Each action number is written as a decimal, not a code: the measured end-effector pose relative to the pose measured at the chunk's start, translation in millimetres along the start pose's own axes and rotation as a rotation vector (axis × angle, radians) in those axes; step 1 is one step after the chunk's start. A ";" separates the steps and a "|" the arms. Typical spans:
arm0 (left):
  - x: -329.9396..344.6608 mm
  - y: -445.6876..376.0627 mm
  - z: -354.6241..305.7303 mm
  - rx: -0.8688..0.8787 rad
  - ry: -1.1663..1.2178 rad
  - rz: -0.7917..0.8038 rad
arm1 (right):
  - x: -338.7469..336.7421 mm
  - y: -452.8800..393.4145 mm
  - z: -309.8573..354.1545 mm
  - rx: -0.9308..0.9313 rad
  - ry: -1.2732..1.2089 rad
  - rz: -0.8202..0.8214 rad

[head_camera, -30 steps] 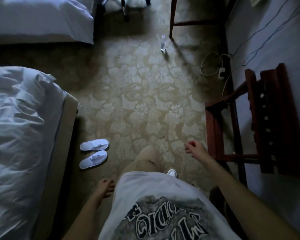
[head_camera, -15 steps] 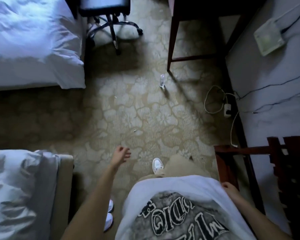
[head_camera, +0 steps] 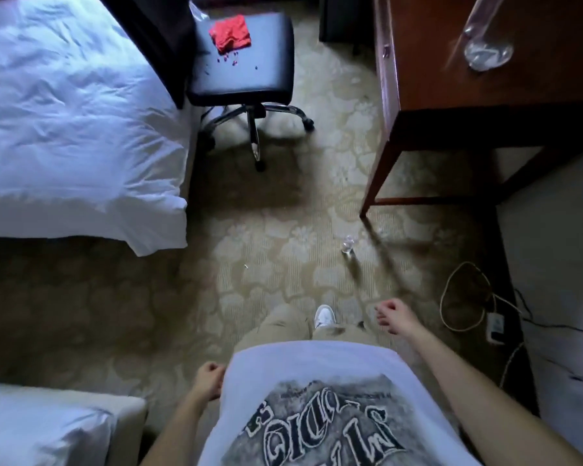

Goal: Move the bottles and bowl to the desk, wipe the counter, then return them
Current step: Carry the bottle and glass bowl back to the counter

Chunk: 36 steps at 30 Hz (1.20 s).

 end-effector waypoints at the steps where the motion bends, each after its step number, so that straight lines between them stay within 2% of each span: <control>1: -6.7 -3.0 -3.3 -0.043 -0.047 0.010 | -5.5 -6.0 44.4 -0.054 -0.008 -0.002; 3: -19.5 -15.3 -30.0 -0.097 -0.086 0.031 | -19.7 -28.7 117.2 -0.144 -0.033 -0.012; 6: -32.0 -49.1 -114.3 -0.058 -0.111 0.058 | -40.6 -66.4 188.7 -0.213 -0.072 -0.056; 9: -33.6 -92.6 -233.3 0.023 -0.170 0.098 | -58.7 -110.4 212.9 -0.145 -0.123 -0.080; 14: -56.4 -173.2 -477.0 0.160 -0.255 0.118 | -90.8 -150.3 202.8 0.178 -0.263 -0.174; 16: -54.9 -183.4 -588.3 0.283 -0.242 0.159 | -107.9 -148.2 227.0 0.214 -0.396 -0.274; 19: -41.4 -177.2 -746.1 0.465 -0.297 0.192 | -141.7 -147.3 283.8 0.152 -0.564 -0.430; 23: 11.6 -145.9 -898.8 0.661 -0.369 0.326 | -202.3 -154.4 358.7 -0.092 -0.692 -0.753; 25: 55.3 -130.6 -952.7 0.751 -0.458 0.435 | -237.7 -157.1 393.4 -0.194 -0.770 -0.924; 28: 128.3 -93.4 -1011.7 0.892 -0.569 0.552 | -288.3 -160.2 432.7 -0.253 -0.884 -1.059; 32: 227.5 -46.4 -1066.8 1.086 -0.689 0.742 | -350.0 -169.0 454.6 -0.187 -1.023 -1.135; 36: 316.3 -7.4 -1096.8 1.237 -0.874 0.856 | -378.9 -179.9 453.5 0.046 -1.045 -1.120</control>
Point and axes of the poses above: each hand's wrist, its own y-axis away from the middle knuckle, its own x-axis out of the palm, z = x × y, the point moved 6 cm from there along -y, towards the middle knuckle, and after that the axes turned 9 degrees about z, right-handed, at the moved point
